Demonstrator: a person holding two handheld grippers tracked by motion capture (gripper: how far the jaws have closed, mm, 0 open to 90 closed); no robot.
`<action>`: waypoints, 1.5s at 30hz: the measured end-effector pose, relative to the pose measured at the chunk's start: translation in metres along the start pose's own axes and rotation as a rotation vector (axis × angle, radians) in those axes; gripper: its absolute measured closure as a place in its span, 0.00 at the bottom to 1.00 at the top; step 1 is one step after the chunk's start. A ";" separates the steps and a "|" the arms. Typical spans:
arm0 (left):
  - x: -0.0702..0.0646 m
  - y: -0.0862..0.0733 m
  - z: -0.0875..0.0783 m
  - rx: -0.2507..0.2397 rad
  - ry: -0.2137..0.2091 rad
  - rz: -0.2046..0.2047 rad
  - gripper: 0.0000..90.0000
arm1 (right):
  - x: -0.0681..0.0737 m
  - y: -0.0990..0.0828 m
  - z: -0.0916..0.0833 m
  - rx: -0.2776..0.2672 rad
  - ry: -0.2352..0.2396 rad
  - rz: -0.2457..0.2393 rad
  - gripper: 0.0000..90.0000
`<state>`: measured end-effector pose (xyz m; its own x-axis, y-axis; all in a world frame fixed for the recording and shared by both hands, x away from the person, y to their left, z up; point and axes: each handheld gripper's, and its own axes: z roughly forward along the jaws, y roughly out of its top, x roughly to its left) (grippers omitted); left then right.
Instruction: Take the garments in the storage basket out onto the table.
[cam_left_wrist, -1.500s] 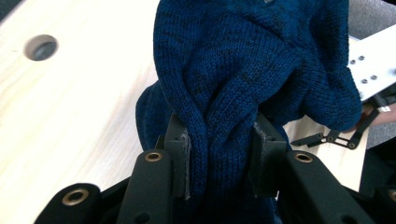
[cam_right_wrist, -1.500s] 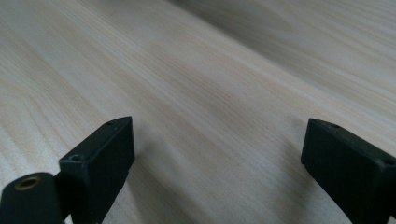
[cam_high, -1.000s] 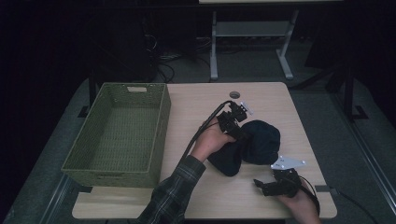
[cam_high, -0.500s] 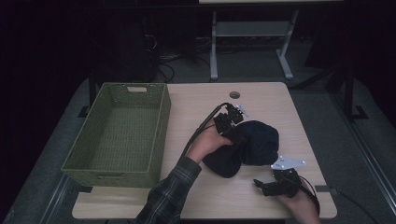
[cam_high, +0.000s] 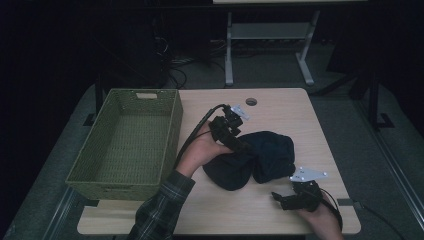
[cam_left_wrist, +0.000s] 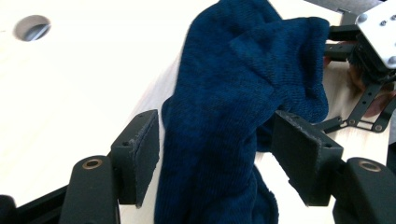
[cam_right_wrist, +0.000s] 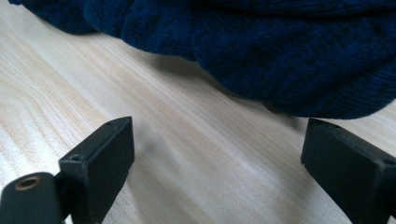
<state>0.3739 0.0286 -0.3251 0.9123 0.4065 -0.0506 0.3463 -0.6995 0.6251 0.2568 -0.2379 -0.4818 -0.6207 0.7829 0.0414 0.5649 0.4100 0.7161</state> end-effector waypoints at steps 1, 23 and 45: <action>0.000 -0.003 -0.003 -0.002 0.002 0.004 0.38 | 0.000 0.000 0.000 0.001 -0.002 -0.003 0.10; -0.041 -0.095 -0.016 0.026 -0.090 -0.017 1.00 | 0.000 0.000 0.000 -0.001 -0.001 -0.002 0.10; -0.039 -0.124 0.060 0.110 -0.050 0.071 0.99 | 0.000 0.000 0.000 0.002 0.000 -0.001 0.10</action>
<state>0.3087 0.0638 -0.4473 0.9443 0.3254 -0.0495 0.2994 -0.7868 0.5398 0.2567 -0.2380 -0.4817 -0.6211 0.7827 0.0407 0.5656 0.4117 0.7145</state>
